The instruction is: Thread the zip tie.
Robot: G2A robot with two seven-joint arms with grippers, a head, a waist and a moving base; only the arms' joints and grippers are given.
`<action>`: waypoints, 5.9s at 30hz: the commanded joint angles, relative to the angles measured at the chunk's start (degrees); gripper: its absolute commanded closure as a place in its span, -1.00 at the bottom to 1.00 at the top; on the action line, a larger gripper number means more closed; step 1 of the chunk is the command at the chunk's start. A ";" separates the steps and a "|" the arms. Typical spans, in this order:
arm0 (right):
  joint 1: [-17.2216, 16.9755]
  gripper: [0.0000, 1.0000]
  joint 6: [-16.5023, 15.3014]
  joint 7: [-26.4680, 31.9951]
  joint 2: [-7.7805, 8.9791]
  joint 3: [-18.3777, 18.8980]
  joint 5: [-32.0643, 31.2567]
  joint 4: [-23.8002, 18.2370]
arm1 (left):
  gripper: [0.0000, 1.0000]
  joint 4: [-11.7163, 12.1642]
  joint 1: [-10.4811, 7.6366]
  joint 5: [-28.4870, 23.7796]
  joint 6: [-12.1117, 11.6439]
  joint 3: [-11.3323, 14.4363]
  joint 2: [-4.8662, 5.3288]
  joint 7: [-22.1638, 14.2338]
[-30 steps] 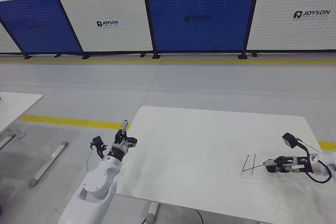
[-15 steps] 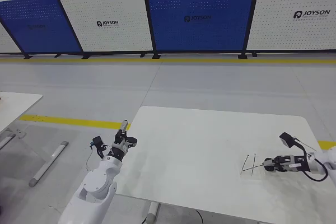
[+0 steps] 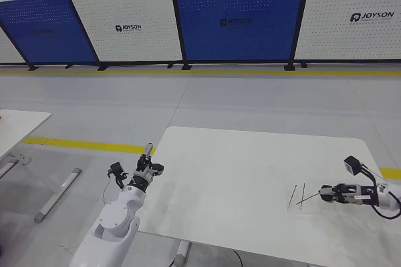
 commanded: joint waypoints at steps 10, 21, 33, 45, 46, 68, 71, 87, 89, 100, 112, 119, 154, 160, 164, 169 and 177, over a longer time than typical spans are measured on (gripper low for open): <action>-8.13 1.00 0.00 0.00 3.89 10.32 9.13 -10.31 | -1.00 0.00 0.00 0.00 0.00 0.00 0.00 0.00; -14.71 1.00 0.00 -5.44 3.27 11.59 9.79 -22.57 | -1.00 -1.67 -0.15 -0.33 -0.97 -1.19 -0.09 -0.03; -14.48 1.00 2.50 -13.04 -0.24 5.13 4.61 -28.27 | -1.00 -8.08 0.48 18.73 3.31 9.05 -0.04 -6.89; -17.76 1.00 0.00 -18.10 -0.96 6.56 11.63 -29.43 | -1.00 -7.58 0.17 17.60 2.97 9.71 0.06 -11.30; -18.23 1.00 0.00 -18.14 -1.23 6.74 13.21 -29.73 | -1.00 -7.59 0.08 17.41 3.00 10.39 0.07 -12.82; -19.65 1.00 0.00 -26.41 -5.50 3.79 12.70 -29.60 | -1.00 -0.38 -10.36 16.18 7.94 23.53 -1.62 -15.23; -21.46 1.00 0.00 -29.57 -5.98 4.43 11.55 -32.30 | -1.00 1.63 -11.19 16.66 8.26 25.57 -1.81 -16.42; -24.87 1.00 0.00 -38.70 -8.09 4.03 2.93 -35.78 | -1.00 5.30 -13.86 10.98 1.30 29.96 -2.88 -18.42; -25.65 1.00 0.19 -40.11 -8.26 4.14 2.93 -36.95 | -1.00 5.52 -13.94 10.27 1.45 30.26 -3.00 -17.85; -27.62 1.00 0.00 -40.98 -8.61 5.31 1.82 -39.28 | -1.00 8.71 -17.65 1.53 3.05 31.03 -4.10 -14.84; -28.04 1.00 2.77 -42.61 -9.06 5.21 0.00 -41.22 | -1.00 10.09 -18.51 -2.17 0.80 32.69 -4.97 -11.65; -28.02 1.00 2.92 -42.65 -9.08 5.22 -0.07 -41.27 | -1.00 10.18 -18.66 -2.29 0.95 32.81 -5.03 -11.38; -28.02 1.00 2.92 -42.65 -9.08 5.22 -0.07 -41.27 | 1.00 12.49 -18.19 1.21 -2.96 32.86 -4.80 -13.96; -28.02 1.00 2.92 -42.65 -9.08 5.22 -0.07 -41.27 | 1.00 12.41 -18.13 1.78 -3.36 32.99 -4.81 -13.74; -28.51 1.00 3.43 -43.32 -9.15 5.29 -0.51 -41.89 | 1.00 12.25 -18.01 2.12 -3.65 32.94 -4.80 -13.58; -29.08 -1.00 4.67 -41.56 -9.19 6.04 -0.06 -42.63 | 1.00 11.97 -17.81 2.25 -3.58 32.60 -4.72 -13.63; -31.32 -1.00 4.36 -40.74 -8.56 9.96 0.27 -44.24 | 1.00 10.12 -16.74 1.58 -1.45 29.68 -4.06 -14.90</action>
